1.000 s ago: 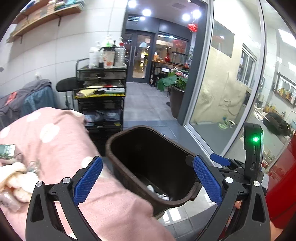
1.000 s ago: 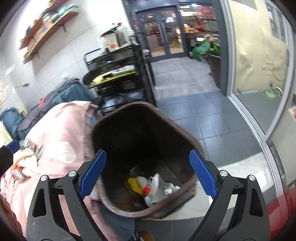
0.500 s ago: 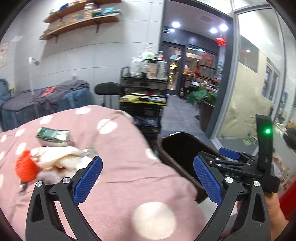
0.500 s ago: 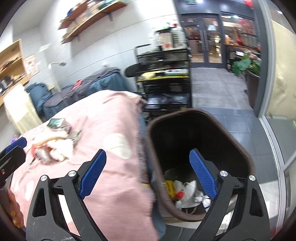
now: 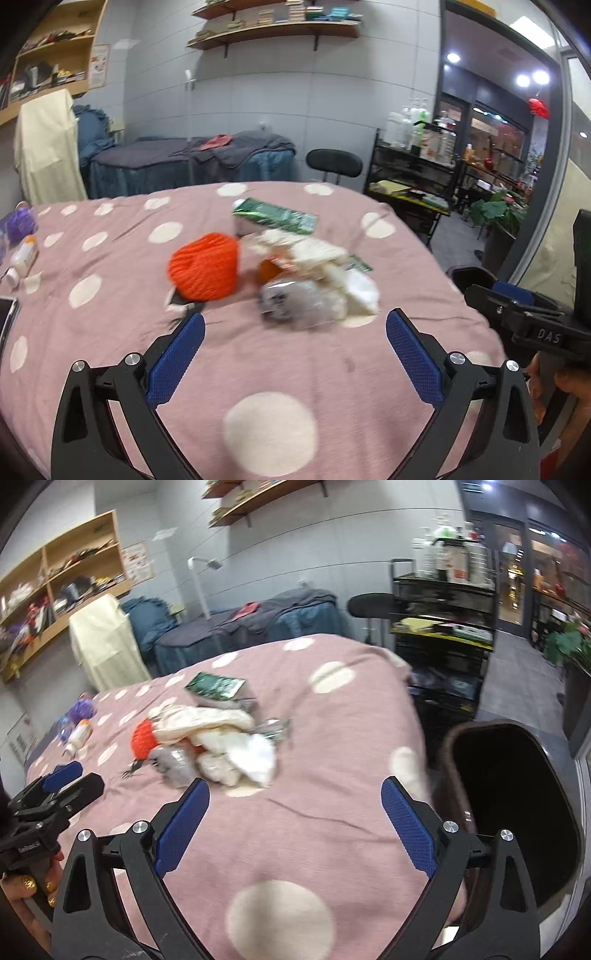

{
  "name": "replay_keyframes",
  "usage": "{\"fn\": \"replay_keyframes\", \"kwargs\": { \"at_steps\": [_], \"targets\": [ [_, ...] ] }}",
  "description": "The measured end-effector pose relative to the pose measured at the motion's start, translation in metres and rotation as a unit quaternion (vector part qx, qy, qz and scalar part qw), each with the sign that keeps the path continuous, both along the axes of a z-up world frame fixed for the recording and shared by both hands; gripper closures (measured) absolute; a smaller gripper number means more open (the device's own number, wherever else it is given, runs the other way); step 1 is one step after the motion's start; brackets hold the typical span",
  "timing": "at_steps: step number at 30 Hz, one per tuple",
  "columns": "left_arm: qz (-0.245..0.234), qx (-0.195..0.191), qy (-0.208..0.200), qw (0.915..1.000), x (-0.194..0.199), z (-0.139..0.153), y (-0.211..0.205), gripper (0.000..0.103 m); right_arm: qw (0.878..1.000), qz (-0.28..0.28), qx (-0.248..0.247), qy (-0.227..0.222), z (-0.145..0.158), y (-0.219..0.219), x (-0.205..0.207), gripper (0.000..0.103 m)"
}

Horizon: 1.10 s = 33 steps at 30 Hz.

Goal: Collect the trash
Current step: 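Move both tools back over the table toward the remaining trash, then grasp the orange foam net with the left tool while the right tool grasps the clear plastic bag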

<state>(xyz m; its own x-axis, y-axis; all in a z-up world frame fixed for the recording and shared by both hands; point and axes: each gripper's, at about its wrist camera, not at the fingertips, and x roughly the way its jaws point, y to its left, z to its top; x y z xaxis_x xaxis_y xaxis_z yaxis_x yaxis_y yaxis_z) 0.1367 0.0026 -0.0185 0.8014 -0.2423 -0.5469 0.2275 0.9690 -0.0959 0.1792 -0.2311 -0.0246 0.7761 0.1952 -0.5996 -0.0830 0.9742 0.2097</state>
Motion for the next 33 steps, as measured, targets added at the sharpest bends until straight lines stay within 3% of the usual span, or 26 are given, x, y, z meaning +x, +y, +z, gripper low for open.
{"fn": "replay_keyframes", "kwargs": {
  "at_steps": [9, 17, 24, 27, 33],
  "targets": [
    [0.034, 0.02, 0.015, 0.9991, 0.009, -0.017, 0.044, 0.006, 0.993, 0.104, -0.037, 0.036, -0.006, 0.077, 0.034, 0.01],
    [0.031, 0.03, 0.033, 0.9985, 0.03, -0.027, 0.061, 0.006, 0.982, 0.162, -0.028, 0.095, -0.023, 0.117, 0.081, 0.01],
    [0.026, -0.013, 0.081, 0.9962, 0.081, -0.039, 0.09, 0.006, 0.974, 0.192, -0.042, 0.108, -0.027, 0.148, 0.104, 0.032],
    [0.022, 0.003, 0.091, 0.9956, 0.105, -0.043, 0.087, 0.006, 0.972, 0.198, -0.061, 0.11, -0.031, 0.16, 0.114, 0.043],
    [-0.003, 0.006, 0.117, 0.9931, 0.14, -0.051, 0.074, 0.007, 0.971, 0.198, -0.078, 0.109, -0.034, 0.167, 0.119, 0.053]
  ]
}}
